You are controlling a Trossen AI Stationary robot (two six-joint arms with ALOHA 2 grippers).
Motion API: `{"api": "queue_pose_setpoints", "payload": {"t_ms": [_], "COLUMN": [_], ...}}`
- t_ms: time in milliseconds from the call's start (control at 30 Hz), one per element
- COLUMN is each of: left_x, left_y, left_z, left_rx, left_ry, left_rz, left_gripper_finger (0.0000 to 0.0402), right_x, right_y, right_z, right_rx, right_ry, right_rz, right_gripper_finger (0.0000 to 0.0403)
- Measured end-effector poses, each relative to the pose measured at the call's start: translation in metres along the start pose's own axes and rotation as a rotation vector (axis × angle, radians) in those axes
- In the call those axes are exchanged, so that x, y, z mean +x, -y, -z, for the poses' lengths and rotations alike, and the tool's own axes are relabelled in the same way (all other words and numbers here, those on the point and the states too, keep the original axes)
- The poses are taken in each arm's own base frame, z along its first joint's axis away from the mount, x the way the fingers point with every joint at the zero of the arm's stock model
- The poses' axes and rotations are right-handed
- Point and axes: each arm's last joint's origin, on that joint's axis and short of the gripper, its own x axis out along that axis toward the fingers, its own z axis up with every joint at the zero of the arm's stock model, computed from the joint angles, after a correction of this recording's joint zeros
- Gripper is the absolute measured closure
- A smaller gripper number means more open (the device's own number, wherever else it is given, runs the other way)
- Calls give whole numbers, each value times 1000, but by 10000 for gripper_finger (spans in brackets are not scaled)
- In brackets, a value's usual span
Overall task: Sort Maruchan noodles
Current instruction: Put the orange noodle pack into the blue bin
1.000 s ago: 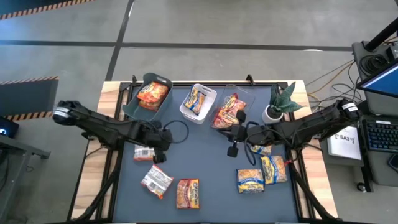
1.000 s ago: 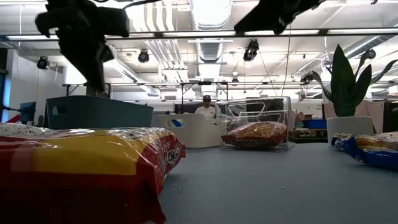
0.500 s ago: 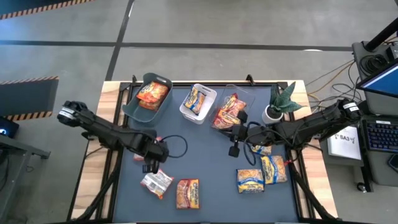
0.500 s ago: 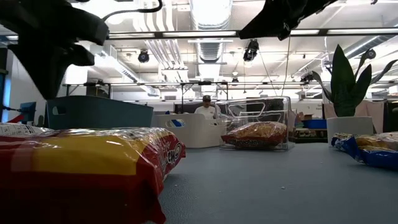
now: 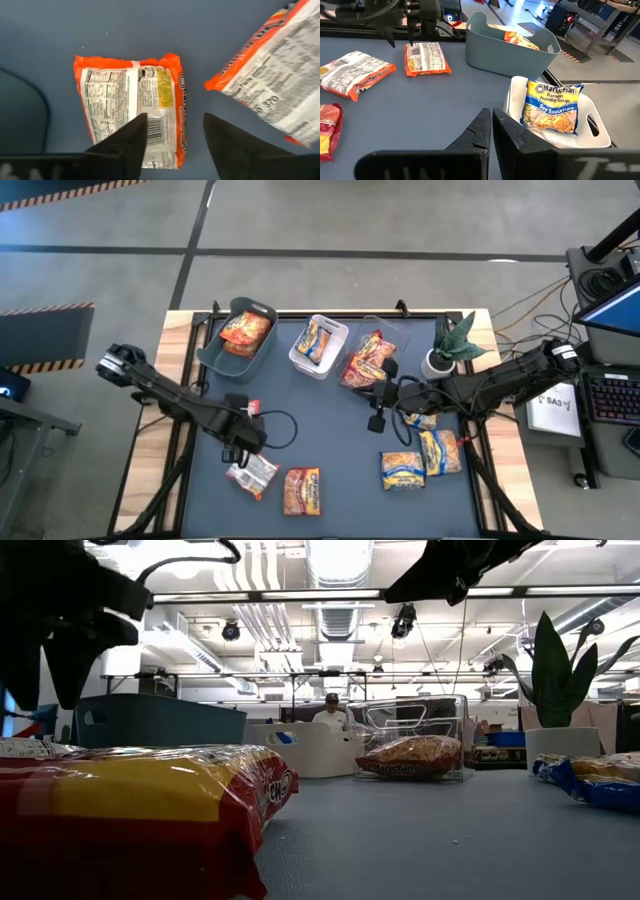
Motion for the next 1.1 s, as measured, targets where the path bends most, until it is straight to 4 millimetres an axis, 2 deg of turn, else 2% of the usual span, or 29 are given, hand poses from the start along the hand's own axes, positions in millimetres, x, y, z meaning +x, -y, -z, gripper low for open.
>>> {"api": "queue_pose_setpoints", "payload": {"t_ms": [100, 200, 500, 867, 1100], "left_x": [8, 15, 34, 56, 60], "left_y": [7, 14, 23, 20, 19], "left_z": [0, -1, -1, 9, 10], "left_rx": [23, 46, 71, 63, 23], "left_ry": [-31, -62, -83, -83, -63], "left_rz": [-20, -37, -51, -73, -83], "left_gripper_finger": [198, 190, 199, 203, 204], "right_x": [0, 0, 1, 1, 1], "right_y": [0, 0, 0, 0, 0], "right_z": [0, 2, 4, 4, 4], "right_rx": [0, -2, 5, 6, 5], "right_ry": [0, -4, -11, -9, -9], "right_rz": [0, 0, 0, 0, 0], "right_gripper_finger": [394, 394, 394, 394, 394]}}
